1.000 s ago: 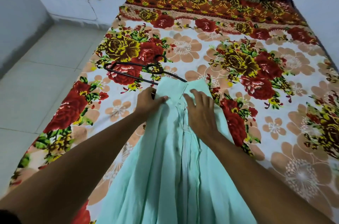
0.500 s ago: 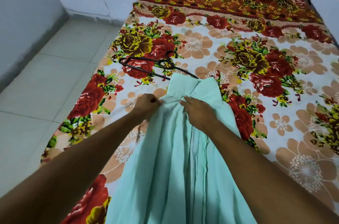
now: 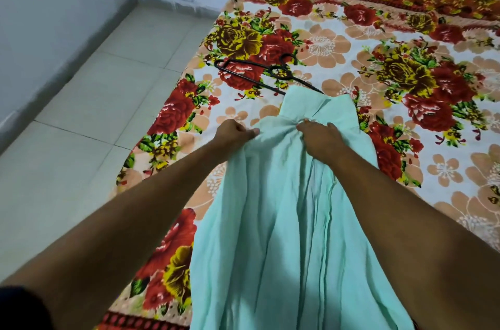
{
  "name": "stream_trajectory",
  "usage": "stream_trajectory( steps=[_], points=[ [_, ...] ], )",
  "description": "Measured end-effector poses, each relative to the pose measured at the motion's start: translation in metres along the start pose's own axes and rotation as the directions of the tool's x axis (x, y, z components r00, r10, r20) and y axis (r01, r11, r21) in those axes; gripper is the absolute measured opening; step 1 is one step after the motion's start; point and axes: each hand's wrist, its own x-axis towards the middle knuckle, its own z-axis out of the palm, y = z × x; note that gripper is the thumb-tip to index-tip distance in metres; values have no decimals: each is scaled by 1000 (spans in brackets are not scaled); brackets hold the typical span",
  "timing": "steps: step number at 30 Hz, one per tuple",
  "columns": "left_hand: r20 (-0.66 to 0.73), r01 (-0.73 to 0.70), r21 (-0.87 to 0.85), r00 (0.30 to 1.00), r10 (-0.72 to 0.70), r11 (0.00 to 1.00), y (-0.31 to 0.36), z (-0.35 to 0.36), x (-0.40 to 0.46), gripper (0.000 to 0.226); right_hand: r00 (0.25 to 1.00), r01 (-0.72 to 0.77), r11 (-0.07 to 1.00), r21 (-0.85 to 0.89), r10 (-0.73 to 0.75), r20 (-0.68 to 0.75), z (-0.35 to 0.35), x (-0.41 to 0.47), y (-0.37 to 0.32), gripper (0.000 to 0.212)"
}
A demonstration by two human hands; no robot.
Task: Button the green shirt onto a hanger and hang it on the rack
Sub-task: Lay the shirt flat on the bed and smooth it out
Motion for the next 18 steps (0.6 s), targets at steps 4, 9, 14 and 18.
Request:
stream_trajectory(
  steps=[4,9,14,18],
  points=[
    [228,78,-43,971,-67,996,-45,-33,-32,31,998,-42,995,-91,46,43,-7,14,-10,52],
    [-167,-10,-75,986,-2,997,-86,-46,-46,21,957,-45,995,-87,17,-290,15,-34,-77,47],
    [-62,-2,165,998,12,986,-101,-33,-80,44,890,329,944,38,-296,-346,53,-105,-172,52],
    [-112,-42,236,991,71,971,-116,-35,-108,25,958,253,965,62,-241,-156,66,-122,-178,69]
  ],
)
